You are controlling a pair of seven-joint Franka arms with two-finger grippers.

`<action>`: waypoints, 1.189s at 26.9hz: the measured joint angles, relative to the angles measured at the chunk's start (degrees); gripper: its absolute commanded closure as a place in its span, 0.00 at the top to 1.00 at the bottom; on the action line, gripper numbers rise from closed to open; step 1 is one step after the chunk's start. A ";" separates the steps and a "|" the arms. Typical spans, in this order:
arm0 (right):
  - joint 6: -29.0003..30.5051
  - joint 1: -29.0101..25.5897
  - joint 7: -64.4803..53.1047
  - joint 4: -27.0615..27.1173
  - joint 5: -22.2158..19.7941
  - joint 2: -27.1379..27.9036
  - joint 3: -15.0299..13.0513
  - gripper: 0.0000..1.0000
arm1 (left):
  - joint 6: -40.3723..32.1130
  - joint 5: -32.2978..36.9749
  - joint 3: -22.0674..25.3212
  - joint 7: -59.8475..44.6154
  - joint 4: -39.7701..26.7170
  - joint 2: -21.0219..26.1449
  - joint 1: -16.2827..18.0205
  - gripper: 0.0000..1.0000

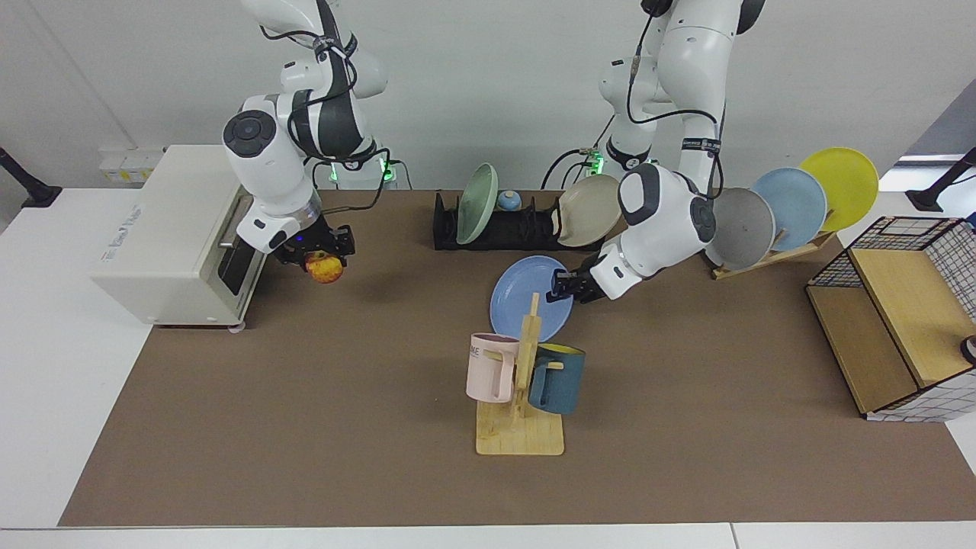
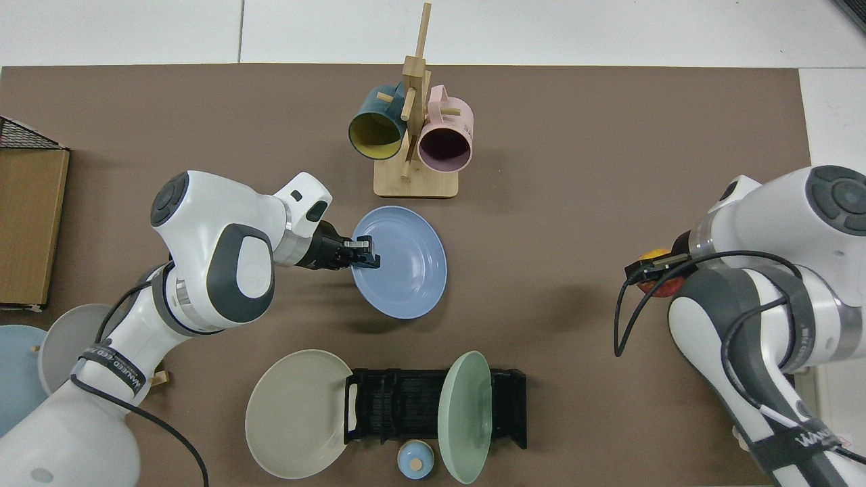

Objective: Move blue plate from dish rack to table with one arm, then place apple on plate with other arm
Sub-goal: 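Grasp the blue plate with the left gripper and lift it from the rack, then lower the blue plate onto the table and open the left gripper, then carry the apple over the plate while the left gripper withdraws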

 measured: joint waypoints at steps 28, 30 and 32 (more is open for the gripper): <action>11.67 11.23 14.93 -2.06 3.76 1.10 1.00 0.00 | -14.25 26.82 0.41 -7.54 10.43 -3.52 -1.51 0.68; 13.43 13.16 17.01 -2.09 6.22 1.81 1.00 0.00 | -16.47 27.71 0.98 -7.58 11.09 -5.57 -1.48 0.68; 16.03 15.45 20.08 -2.10 8.22 2.83 1.01 0.00 | -18.65 28.76 1.99 -7.45 11.55 -7.72 -1.47 0.68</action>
